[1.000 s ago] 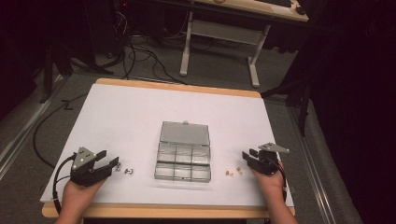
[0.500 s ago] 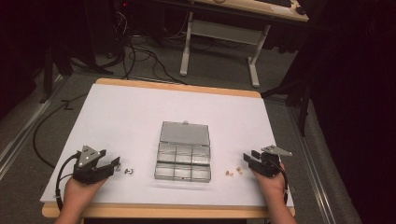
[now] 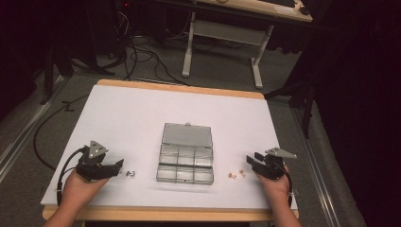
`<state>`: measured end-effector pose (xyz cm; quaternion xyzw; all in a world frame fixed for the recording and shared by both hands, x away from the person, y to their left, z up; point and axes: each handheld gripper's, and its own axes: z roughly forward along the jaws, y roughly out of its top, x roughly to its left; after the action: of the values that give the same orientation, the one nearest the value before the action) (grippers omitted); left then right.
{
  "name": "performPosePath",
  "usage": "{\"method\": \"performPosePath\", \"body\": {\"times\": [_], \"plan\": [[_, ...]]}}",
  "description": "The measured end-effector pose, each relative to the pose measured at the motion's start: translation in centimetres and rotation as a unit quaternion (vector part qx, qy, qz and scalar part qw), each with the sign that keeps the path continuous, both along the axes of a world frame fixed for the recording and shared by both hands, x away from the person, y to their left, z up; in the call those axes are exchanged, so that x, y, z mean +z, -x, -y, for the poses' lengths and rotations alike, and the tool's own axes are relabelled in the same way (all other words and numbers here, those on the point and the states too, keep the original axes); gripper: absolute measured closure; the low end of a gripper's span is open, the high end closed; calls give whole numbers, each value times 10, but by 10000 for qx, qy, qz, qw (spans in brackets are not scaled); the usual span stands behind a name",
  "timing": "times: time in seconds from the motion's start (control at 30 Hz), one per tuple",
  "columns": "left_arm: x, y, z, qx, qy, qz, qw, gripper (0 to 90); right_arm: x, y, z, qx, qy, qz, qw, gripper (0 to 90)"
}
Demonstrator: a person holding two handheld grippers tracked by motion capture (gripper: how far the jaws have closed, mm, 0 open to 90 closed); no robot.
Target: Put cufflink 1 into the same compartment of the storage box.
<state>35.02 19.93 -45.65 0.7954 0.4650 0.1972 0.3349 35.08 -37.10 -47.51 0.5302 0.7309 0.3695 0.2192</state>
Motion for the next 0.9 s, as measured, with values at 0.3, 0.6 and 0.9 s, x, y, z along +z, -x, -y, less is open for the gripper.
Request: {"method": "performPosePath", "body": {"times": [0.3,0.6,0.9], "plan": [[8,-7,1,-86,-105,-631,9979,245,-1,0,2,9,-19,-62,10000,542],[11,-9,8,-150,-110,-1199,9926,269,-1,0,2,34,-71,-60,10000,541],[20,-12,16,-281,-346,-1551,9869,360,-1,0,3,46,-102,-79,9999,542]]}}
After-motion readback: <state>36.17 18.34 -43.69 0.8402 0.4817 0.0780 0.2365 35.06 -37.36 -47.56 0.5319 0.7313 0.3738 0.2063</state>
